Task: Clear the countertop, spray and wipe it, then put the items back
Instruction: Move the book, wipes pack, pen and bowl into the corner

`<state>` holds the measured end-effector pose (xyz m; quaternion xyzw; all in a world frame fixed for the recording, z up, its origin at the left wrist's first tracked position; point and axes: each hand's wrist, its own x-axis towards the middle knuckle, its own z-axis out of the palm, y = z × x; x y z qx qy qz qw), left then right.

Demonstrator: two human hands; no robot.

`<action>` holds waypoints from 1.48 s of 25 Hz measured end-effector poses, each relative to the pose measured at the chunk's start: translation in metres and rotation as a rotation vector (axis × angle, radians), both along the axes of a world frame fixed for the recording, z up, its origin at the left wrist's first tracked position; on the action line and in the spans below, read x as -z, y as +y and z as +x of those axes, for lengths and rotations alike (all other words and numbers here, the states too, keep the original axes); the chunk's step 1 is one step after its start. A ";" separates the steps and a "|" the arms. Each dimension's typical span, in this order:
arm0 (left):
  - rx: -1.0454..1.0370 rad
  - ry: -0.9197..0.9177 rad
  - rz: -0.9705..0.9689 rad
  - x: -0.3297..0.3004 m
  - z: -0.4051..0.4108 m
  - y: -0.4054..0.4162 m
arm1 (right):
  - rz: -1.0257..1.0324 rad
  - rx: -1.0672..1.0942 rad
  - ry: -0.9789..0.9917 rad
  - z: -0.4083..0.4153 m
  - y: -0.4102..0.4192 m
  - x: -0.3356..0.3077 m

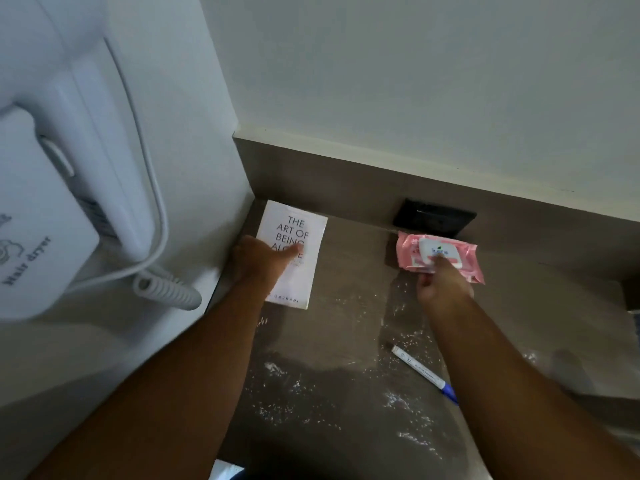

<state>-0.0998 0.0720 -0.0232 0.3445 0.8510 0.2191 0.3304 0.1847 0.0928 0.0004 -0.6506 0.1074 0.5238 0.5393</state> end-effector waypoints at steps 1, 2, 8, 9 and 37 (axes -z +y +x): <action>-0.041 -0.012 -0.028 0.002 -0.003 0.011 | -0.009 -0.012 0.036 -0.006 -0.007 0.003; -0.078 -0.003 -0.047 0.004 -0.005 0.021 | -0.002 -0.043 0.076 -0.014 -0.016 0.003; 0.163 0.534 0.123 0.024 0.021 0.007 | 0.035 -0.307 0.230 -0.068 -0.039 -0.009; 0.270 0.540 0.116 0.033 0.029 -0.004 | 0.049 -0.326 0.225 -0.075 -0.039 -0.010; 0.407 0.530 -0.030 0.057 -0.021 -0.056 | -0.159 -0.844 0.090 -0.247 0.055 0.037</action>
